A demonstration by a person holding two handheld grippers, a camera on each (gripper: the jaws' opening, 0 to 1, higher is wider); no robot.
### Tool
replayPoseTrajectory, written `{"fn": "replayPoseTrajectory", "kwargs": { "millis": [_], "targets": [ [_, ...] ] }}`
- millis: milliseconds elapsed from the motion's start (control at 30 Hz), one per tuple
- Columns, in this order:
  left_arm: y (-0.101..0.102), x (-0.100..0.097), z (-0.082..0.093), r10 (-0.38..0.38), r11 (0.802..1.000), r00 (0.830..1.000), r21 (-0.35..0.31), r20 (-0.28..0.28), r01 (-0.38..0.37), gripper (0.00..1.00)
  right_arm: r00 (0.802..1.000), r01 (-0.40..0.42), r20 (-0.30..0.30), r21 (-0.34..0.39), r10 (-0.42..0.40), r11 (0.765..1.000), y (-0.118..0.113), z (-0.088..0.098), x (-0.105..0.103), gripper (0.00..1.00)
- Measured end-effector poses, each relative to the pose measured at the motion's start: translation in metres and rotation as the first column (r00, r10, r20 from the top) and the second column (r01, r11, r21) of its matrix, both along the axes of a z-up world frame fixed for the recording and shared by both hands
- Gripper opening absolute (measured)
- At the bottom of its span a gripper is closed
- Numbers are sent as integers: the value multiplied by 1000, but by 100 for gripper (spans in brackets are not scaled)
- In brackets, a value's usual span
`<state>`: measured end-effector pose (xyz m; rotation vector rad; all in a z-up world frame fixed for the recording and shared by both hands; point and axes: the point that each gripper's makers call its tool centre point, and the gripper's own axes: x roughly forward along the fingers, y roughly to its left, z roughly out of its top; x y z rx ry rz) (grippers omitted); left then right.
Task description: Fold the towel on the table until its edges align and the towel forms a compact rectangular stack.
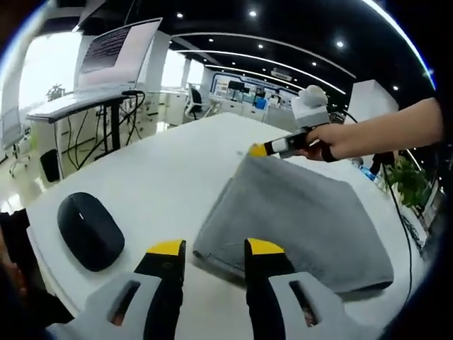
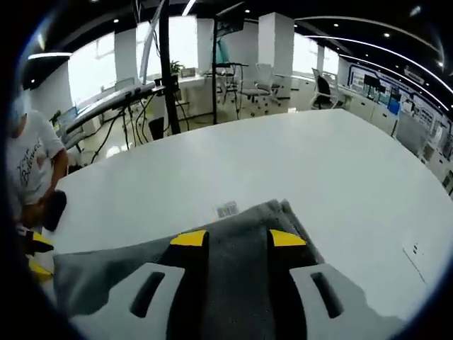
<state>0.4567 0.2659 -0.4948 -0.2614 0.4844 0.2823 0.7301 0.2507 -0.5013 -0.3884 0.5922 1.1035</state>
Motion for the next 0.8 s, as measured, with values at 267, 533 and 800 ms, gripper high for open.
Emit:
{"fn": "replayPoseTrajectory", "kwargs": {
  "millis": [267, 533, 800],
  "targets": [
    [-24, 9, 6, -102, 995, 994, 3, -27, 102, 46, 999, -48, -26, -10, 48, 999, -24, 3, -10, 36],
    [-48, 20, 17, -200, 978, 980, 49, -22, 201, 54, 998, -51, -47, 0, 51, 999, -39, 9, -8, 38],
    [-61, 23, 23, -263, 962, 964, 66, -29, 265, 55, 998, -36, -55, 0, 36, 999, -55, 12, -2, 38]
  ]
}}
